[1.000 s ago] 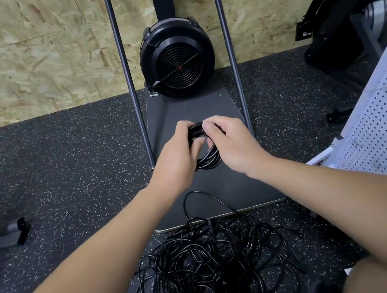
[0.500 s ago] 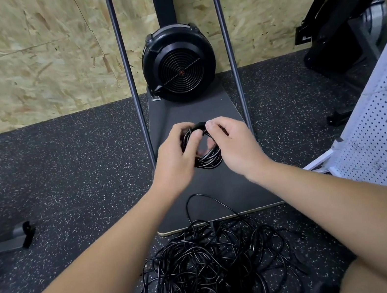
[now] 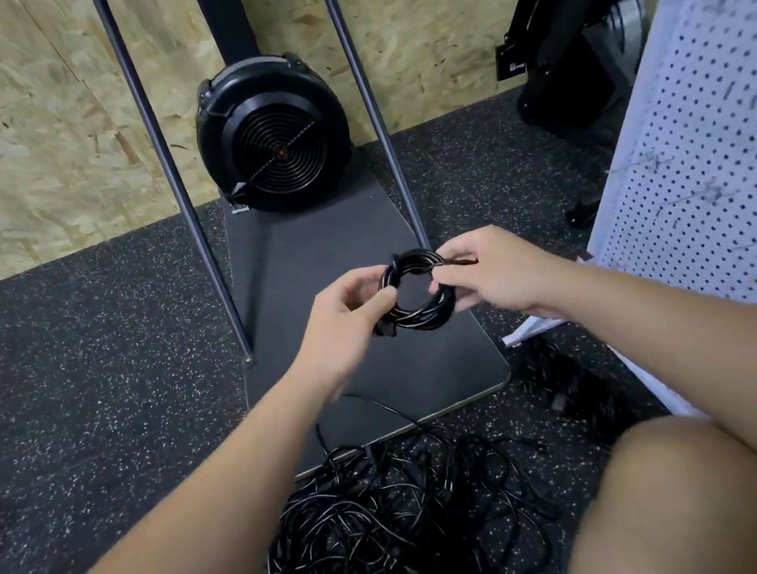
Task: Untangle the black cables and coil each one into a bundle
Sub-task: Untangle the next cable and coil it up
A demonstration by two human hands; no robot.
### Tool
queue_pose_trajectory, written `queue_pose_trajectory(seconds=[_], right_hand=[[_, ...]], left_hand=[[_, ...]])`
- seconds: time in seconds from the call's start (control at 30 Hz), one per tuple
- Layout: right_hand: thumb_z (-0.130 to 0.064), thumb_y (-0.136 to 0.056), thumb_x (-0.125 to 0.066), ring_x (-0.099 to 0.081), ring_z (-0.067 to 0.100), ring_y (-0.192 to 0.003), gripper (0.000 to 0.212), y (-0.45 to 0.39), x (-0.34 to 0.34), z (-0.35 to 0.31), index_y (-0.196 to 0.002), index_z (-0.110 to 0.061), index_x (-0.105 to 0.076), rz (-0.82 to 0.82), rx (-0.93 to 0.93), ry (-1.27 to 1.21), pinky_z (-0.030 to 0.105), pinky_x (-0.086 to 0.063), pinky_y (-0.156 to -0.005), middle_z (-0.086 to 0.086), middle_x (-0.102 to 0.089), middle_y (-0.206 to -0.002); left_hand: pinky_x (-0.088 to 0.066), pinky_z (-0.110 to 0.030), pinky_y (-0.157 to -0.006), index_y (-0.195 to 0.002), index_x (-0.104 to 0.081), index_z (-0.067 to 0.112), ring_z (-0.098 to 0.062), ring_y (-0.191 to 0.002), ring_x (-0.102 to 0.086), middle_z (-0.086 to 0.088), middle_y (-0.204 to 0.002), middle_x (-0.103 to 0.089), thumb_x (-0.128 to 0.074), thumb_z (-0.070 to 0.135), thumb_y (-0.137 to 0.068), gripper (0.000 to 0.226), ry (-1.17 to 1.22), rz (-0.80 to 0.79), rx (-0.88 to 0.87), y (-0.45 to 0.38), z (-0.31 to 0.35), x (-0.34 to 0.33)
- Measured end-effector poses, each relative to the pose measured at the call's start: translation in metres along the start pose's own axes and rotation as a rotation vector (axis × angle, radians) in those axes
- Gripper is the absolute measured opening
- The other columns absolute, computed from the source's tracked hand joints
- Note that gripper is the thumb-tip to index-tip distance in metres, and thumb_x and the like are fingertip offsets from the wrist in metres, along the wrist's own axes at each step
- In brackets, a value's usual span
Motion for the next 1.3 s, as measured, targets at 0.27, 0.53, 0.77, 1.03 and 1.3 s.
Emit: queue_pose_trajectory(seconds=[0.27,0.53,0.77,1.03,1.3], right_hand=[[-0.020,-0.110,-0.066,-0.083,0.024,-0.097,0.024,0.027,0.057,0.167,-0.130,-0.009,-0.074,0.346,-0.206,-0.188,0.043,-0.068,-0.090,0.014,-0.081,-0.112],[-0.021,-0.106,-0.072,-0.078,0.015,-0.100,0.027,0.062,0.104,0.308,-0.132,-0.012,-0.078,0.542,-0.382,0.029,0.040,-0.068,-0.090,0.002,-0.076,-0.124],[-0.034,-0.101,-0.078,-0.074,0.015,-0.095,0.020,0.100,0.120,0.385,-0.109,-0.017,-0.085,0.540,-0.503,0.401,0.037,-0.061,-0.090,-0.008,-0.079,-0.096],[-0.042,-0.096,-0.084,-0.071,0.020,-0.110,0.034,0.103,0.115,0.400,-0.122,-0.020,-0.081,0.516,-0.467,0.637,0.041,-0.059,-0.099,-0.002,-0.076,-0.121],[-0.034,-0.100,-0.079,-0.070,-0.001,-0.091,0.013,0.062,0.099,0.282,-0.111,-0.028,-0.082,0.242,-0.211,0.523,0.026,-0.059,-0.092,-0.015,-0.076,-0.108]], left_hand=[[-0.060,-0.032,-0.083,-0.125,-0.079,0.023,-0.012,-0.093,-0.073,0.002,-0.111,-0.083,-0.077,0.001,-0.099,0.035,-0.081,-0.148,0.136,-0.029,-0.103,-0.120],[-0.054,-0.026,-0.103,-0.131,-0.077,0.023,-0.008,-0.107,-0.068,0.010,-0.113,-0.073,-0.084,0.014,-0.097,0.037,-0.243,-0.255,0.230,-0.032,-0.220,-0.228],[-0.058,-0.034,-0.102,-0.103,-0.079,0.029,-0.005,-0.090,-0.070,0.016,-0.095,-0.074,-0.083,-0.001,-0.093,0.032,-0.274,-0.347,0.352,-0.007,-0.306,-0.298],[-0.057,-0.033,-0.103,-0.102,-0.079,0.024,-0.011,-0.101,-0.073,0.010,-0.103,-0.078,-0.084,0.013,-0.095,0.014,-0.450,-0.313,0.357,-0.005,-0.326,-0.302],[-0.063,-0.043,-0.092,-0.110,-0.081,0.023,-0.017,-0.093,-0.076,0.007,-0.097,-0.081,-0.078,0.020,-0.102,0.009,-0.447,-0.335,0.155,-0.019,-0.247,-0.220]])
Point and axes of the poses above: each hand's wrist, its own y-axis away from the middle knuckle, its own x-axis out of the back of the hand, z = x × y, the point moved 5 cm from there along -y, towards the middle knuckle
